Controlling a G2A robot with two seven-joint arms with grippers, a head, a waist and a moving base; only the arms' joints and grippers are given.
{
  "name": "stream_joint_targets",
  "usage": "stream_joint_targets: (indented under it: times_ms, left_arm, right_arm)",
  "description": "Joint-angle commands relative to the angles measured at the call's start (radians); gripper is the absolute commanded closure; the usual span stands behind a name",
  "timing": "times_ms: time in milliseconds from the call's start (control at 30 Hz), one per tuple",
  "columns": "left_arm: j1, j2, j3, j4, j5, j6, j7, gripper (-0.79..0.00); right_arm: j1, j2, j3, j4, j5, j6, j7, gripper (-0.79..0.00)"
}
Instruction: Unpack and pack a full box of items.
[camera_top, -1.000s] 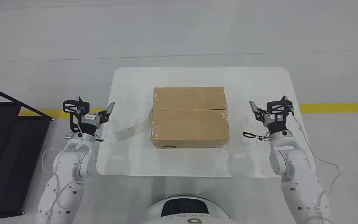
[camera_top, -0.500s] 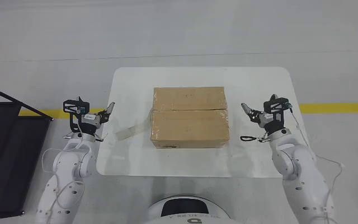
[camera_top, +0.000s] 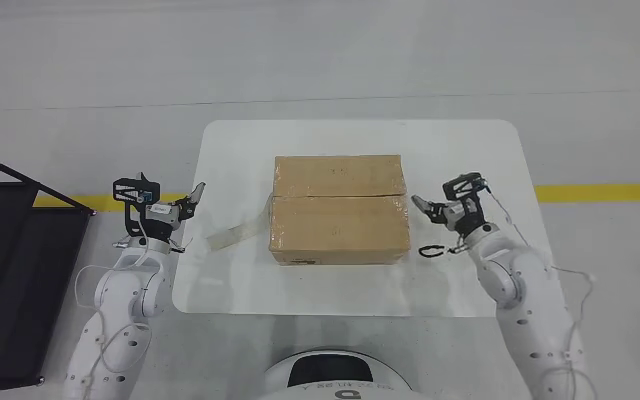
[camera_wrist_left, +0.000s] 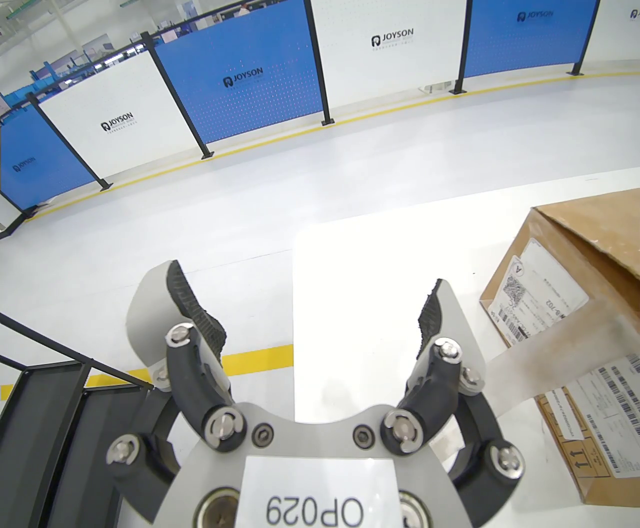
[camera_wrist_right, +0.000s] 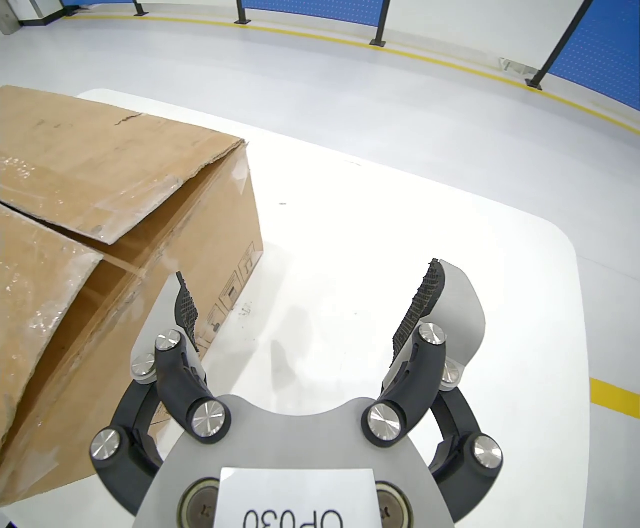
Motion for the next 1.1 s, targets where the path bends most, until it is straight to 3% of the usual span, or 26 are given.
stream_joint_targets:
  times_ms: [0,133,267,433,600,733,800,1067]
  left_arm:
    - [0.0,0.0,0.0,0.0,0.0,0.0,0.0,-0.785]
    - [0.0,0.0,0.0,0.0,0.0,0.0,0.0,-0.785]
    - [0.0,0.0,0.0,0.0,0.0,0.0,0.0,-0.785]
    - [0.0,0.0,0.0,0.0,0.0,0.0,0.0,-0.785]
    - [0.0,0.0,0.0,0.0,0.0,0.0,0.0,-0.785]
    - [0.0,0.0,0.0,0.0,0.0,0.0,0.0,-0.785]
    - [0.0,0.0,0.0,0.0,0.0,0.0,0.0,-0.785]
    - [0.0,0.0,0.0,0.0,0.0,0.0,0.0,-0.785]
  right_arm:
    - [-0.004,0.001,0.009,0.0,0.044,-0.033,-0.005,-0.785]
    - [-0.011,0.002,0.047,0.031,0.353,-0.189,0.015,-0.785]
    - [0.021,0.016,0.093,0.112,0.673,-0.376,0.167,-0.785]
    - [0.041,0.033,0.109,0.15,0.771,-0.479,0.288,-0.785]
    - [0.001,0.041,0.12,0.105,0.723,-0.565,0.275,-0.785]
    - [-0.033,0.04,0.142,0.08,0.671,-0.511,0.199,-0.785]
    - [-0.023,0.038,0.147,0.076,0.62,-0.432,0.171,-0.785]
    - [0.019,0.035,0.106,0.092,0.372,-0.274,0.093,-0.785]
